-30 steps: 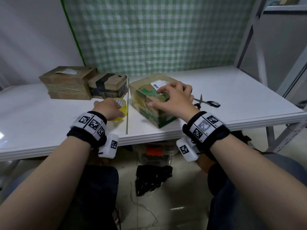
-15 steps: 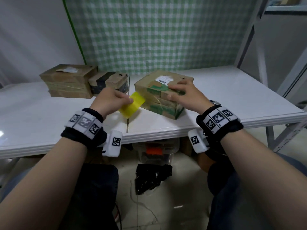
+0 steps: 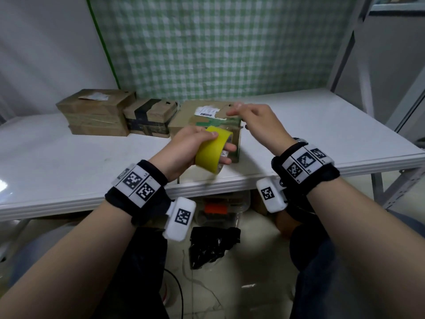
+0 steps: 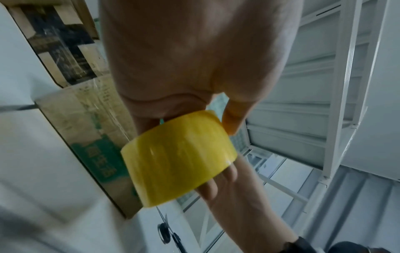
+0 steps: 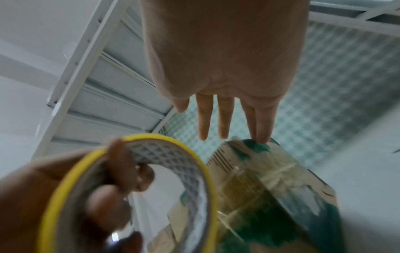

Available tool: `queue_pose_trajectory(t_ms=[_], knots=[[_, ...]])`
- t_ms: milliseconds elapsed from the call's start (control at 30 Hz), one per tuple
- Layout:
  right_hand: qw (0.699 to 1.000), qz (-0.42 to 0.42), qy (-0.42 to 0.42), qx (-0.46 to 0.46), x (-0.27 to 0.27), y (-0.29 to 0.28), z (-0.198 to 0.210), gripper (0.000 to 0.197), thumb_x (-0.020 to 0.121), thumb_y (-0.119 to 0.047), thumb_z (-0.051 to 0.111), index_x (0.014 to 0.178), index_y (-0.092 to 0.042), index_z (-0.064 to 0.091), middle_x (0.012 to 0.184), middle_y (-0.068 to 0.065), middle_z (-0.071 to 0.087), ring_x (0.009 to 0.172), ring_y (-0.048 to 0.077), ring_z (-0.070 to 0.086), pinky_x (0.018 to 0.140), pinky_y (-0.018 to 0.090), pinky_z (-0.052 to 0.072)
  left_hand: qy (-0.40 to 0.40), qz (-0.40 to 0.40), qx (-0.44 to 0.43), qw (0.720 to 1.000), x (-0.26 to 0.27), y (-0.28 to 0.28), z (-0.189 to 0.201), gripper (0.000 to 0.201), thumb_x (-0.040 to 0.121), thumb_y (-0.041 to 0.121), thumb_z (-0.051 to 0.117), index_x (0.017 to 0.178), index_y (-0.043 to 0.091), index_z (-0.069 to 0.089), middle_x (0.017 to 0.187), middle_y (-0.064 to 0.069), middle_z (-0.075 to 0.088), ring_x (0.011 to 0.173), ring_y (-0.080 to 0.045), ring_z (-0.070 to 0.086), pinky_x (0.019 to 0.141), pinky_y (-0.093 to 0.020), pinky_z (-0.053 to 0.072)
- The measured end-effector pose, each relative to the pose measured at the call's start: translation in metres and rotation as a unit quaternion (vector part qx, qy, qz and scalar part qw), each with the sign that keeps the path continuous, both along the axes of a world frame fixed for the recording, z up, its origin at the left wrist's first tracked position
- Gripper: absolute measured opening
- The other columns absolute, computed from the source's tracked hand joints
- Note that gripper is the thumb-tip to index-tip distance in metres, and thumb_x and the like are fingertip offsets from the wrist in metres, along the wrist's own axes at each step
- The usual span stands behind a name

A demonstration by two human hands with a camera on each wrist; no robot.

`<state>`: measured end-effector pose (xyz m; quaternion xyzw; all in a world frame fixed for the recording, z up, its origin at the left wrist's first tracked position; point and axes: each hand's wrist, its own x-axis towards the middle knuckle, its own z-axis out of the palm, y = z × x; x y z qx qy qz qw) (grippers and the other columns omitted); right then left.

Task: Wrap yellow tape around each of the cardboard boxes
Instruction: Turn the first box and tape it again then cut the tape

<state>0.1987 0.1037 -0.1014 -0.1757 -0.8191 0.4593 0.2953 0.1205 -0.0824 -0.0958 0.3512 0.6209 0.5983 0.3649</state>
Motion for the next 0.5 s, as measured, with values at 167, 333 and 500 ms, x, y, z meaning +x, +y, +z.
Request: queue_pose_trajectory(t_ms=[167,333,500], knots=[[0.997,0.066,-0.024,0.006,0.018,-0.018,0.013,0.022,0.094,-0.043,0.068,0.079,-0.03,0.076,0.073,-0.021,0.07,0.073,-0.007,0.062,0.071,0.011,0.042,-0.013,0.056,0.051,0.997,0.007,0.012,-0.002,0.044,0.101,0.009,0.057,0.137,-0.008,0.039,0.112,-0.019,0.075,0.083,-0.037,0.076,0.073,-0.047,0.063],[0.999,0.049,0.016,-0.013,0.023,-0.015,0.012,0.007,0.089,-0.02,0.079,0.09,-0.013,0.079,0.069,-0.018,0.072,0.061,-0.009,0.06,0.056,0.005,0.039,0.007,0.08,0.085,0.993,0.02,0.018,-0.005,0.039,0.102,0.004,0.056,0.129,0.001,0.027,0.096,-0.013,0.074,0.064,-0.027,0.075,0.058,-0.035,0.061],[1.0,0.01,0.008,0.0,0.015,-0.009,0.006,0.012,0.085,-0.021,0.081,0.074,-0.021,0.077,0.084,-0.002,0.078,0.067,0.002,0.063,0.068,0.022,0.045,0.066,0.08,0.079,0.992,0.022,0.022,-0.01,0.032,0.103,0.002,0.052,0.115,0.008,0.024,0.092,-0.006,0.071,0.058,-0.019,0.073,0.053,-0.027,0.058]])
